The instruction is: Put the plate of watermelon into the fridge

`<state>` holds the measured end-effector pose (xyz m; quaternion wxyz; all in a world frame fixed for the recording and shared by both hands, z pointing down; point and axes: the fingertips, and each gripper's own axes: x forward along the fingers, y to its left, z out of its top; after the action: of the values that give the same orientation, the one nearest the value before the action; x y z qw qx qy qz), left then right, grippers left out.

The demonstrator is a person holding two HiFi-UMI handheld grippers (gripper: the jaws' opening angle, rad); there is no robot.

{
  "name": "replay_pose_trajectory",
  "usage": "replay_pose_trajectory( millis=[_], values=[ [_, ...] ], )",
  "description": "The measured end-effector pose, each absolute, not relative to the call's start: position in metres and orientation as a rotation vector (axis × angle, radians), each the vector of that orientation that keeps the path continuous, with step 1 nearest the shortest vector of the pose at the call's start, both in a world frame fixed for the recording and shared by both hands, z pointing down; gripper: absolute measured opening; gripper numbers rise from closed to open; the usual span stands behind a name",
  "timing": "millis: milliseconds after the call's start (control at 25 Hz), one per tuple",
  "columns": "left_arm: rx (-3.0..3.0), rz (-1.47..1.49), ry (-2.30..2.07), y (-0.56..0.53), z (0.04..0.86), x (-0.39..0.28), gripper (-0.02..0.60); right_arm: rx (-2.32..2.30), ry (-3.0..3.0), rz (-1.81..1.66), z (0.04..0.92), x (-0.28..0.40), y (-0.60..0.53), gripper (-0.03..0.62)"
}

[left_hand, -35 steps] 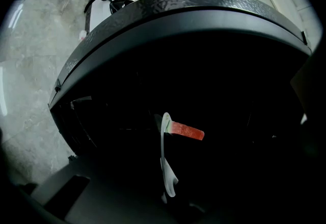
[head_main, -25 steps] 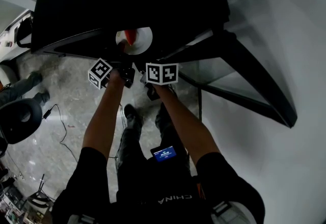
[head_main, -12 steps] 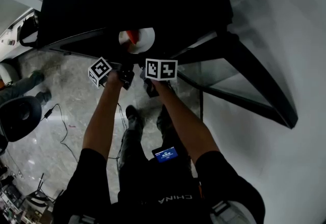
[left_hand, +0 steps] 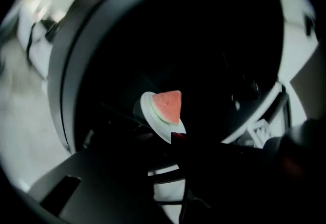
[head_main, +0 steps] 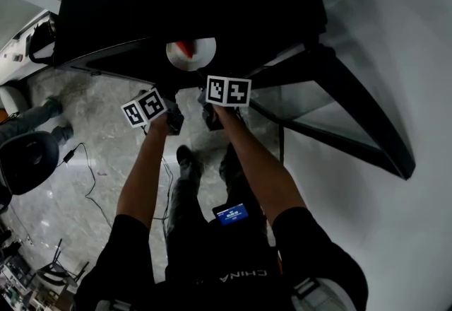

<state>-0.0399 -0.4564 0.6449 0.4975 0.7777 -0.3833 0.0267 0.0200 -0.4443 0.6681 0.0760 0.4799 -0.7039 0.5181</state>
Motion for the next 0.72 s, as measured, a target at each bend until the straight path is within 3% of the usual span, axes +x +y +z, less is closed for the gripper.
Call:
replay_pose_trajectory(
  millis=[200,720],
  values=[
    [2.096,0.390,-1.037,-0.458,0.654,-0.032,0.074,1.432,-2.112,1.489,0.668,0.021,-0.448,0.017],
    [2.126,0.558,-1.081,-0.489,0.657,-0.020,0.052,1.429,-2.141,1.385,0.661,0.026,-0.484,0.017]
  ],
)
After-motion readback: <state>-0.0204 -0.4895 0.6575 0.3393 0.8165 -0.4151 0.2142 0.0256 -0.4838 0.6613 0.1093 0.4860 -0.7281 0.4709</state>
